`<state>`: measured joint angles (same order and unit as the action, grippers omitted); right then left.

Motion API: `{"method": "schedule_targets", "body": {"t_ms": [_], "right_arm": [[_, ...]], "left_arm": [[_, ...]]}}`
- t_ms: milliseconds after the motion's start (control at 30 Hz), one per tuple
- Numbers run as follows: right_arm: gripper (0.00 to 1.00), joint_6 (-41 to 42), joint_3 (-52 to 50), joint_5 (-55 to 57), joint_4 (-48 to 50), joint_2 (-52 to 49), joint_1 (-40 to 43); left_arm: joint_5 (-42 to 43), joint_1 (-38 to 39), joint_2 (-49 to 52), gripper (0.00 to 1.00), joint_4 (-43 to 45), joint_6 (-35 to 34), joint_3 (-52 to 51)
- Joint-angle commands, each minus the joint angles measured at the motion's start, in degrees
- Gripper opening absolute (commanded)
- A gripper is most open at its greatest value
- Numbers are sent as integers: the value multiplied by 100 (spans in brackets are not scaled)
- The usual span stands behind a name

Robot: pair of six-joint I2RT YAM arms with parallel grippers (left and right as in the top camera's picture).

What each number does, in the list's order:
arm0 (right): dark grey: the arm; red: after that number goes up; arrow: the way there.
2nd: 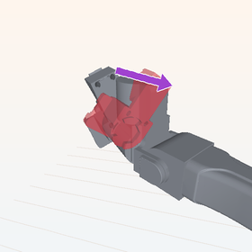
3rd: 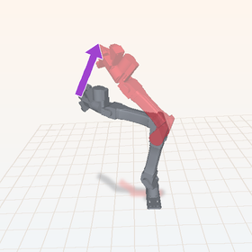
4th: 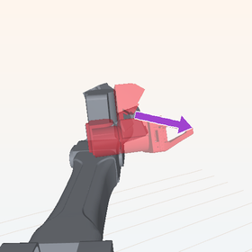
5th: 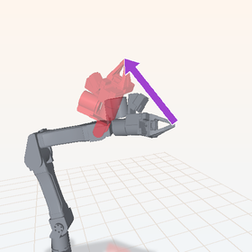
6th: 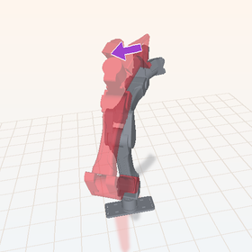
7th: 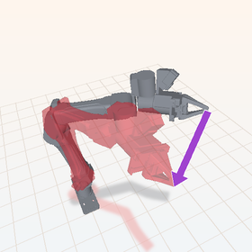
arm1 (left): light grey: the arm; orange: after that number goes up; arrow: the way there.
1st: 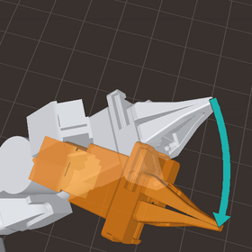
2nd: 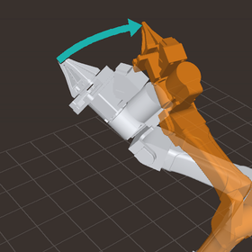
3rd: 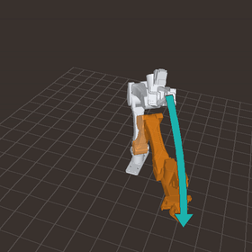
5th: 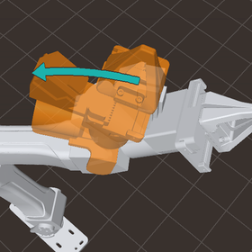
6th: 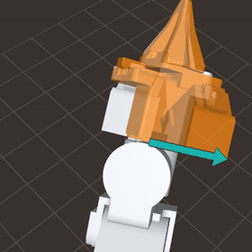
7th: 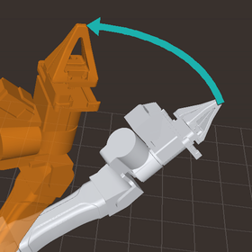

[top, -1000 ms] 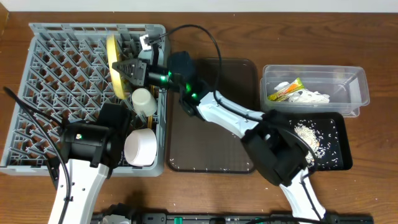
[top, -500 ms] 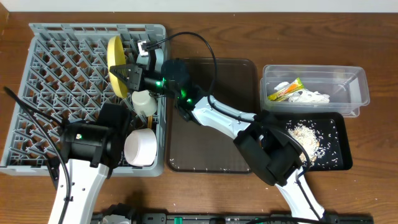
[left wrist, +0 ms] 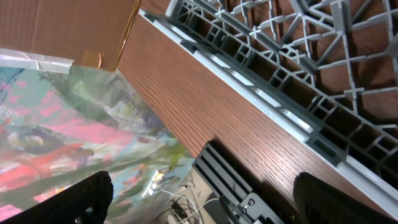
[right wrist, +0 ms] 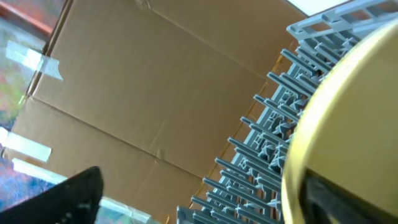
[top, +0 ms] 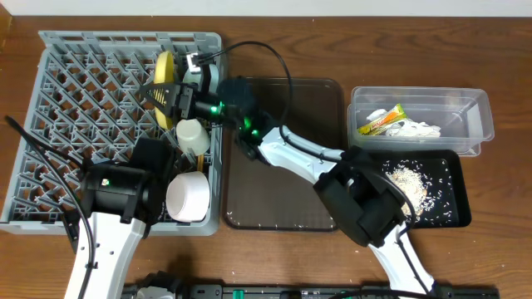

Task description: Sort waste into correct bins and load items into the dishwasher

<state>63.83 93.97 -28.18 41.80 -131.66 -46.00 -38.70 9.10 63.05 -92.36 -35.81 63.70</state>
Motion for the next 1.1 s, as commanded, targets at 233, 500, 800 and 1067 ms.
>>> {"method": "schedule_targets", "body": {"t_ms": [233, 500, 800, 1067], "right_arm": [[99, -1167, 15, -74, -2055, 852, 684], [99, -4011, 15, 782, -6118, 2625, 1425], [99, -5386, 15, 3888, -10821, 3871, 1825], [99, -5368, 2, 4013, -11879, 4028, 1882]], "left_arm": [[-22, -20, -15, 94, -422, -48, 15], [-22, -20, -15, 93, -422, -48, 15], [-22, -20, -15, 94, -424, -48, 15], [-22, -20, -15, 93, -422, -48, 15]]}}
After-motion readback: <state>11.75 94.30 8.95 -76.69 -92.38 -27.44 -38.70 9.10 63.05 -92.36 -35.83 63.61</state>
